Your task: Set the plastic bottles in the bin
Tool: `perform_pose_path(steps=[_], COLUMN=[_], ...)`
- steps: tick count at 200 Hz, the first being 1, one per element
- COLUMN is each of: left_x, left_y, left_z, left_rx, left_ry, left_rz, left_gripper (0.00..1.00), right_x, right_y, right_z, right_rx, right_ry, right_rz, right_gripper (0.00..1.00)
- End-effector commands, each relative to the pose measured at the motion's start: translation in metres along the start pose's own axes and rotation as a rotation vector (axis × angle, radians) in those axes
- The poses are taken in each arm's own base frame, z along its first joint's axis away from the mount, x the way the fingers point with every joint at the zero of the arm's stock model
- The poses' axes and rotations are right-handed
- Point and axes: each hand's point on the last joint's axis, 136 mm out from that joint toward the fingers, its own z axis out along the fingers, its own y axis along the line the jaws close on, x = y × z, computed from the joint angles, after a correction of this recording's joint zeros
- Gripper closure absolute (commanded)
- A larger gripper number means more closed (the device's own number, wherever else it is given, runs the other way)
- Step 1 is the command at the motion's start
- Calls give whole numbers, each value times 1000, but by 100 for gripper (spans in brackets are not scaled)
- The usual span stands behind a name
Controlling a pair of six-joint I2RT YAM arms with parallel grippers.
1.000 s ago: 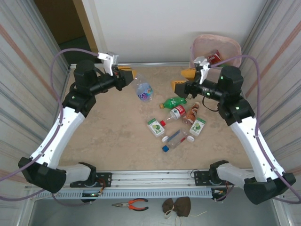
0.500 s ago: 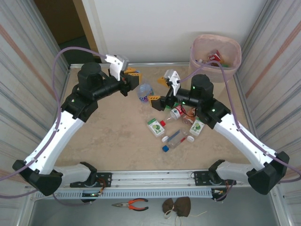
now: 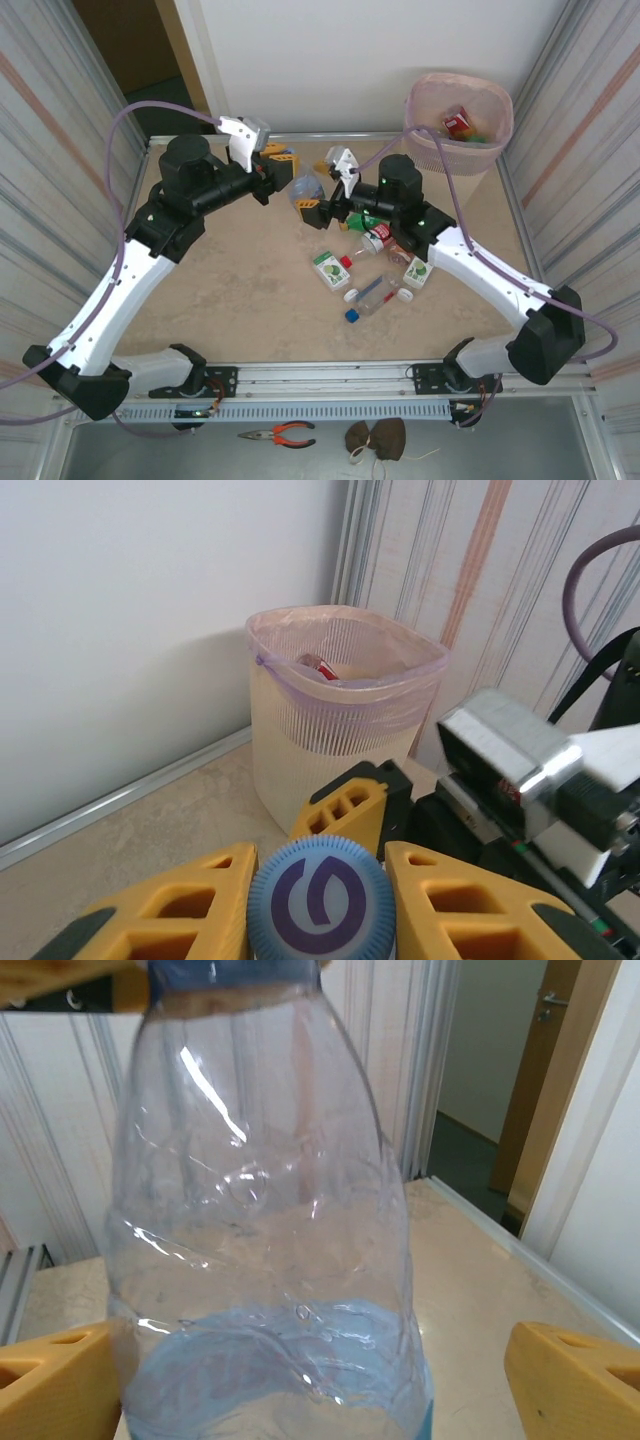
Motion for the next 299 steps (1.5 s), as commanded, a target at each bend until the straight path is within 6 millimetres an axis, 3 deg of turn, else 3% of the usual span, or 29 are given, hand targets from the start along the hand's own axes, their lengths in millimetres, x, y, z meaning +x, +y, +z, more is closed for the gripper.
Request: perform_pose_path(steps=[1,44,113,146,180,198,235,299], left_x=[-14,-11,-9,-11,-15,-15,-12,-4], left_y=[-2,1,2,4,8,11,16,19], left_z=[-7,-5,-5,-9,-20,-26,-34,-32], left_rx=[-11,-23,-28,-43,-87,-113,-146,-142], left_ry=[-58,-47,-49,-68,-99,-112,-125,-106], left_rz=[17,10,-1,-1,-7,-7,-10,-23], left_gripper=[100,100,97,81,47,38,34,34], right_x=[0,5,2,-4,-9,-12,-19,-38], right_y=[4,6,9,10,1,-12,-50,-164], right_z=[6,11,6,1,-7,-15,-41,-121], right_rx=[-28,-34,-34,-28,23,66,191,564], right_ry=[-22,-15,-24,-36,-24,-8,23,1], right_rz=[-28,-23,-28,-34,-32,-12,67,347], right_gripper=[9,16,36,41,40,40,41,44])
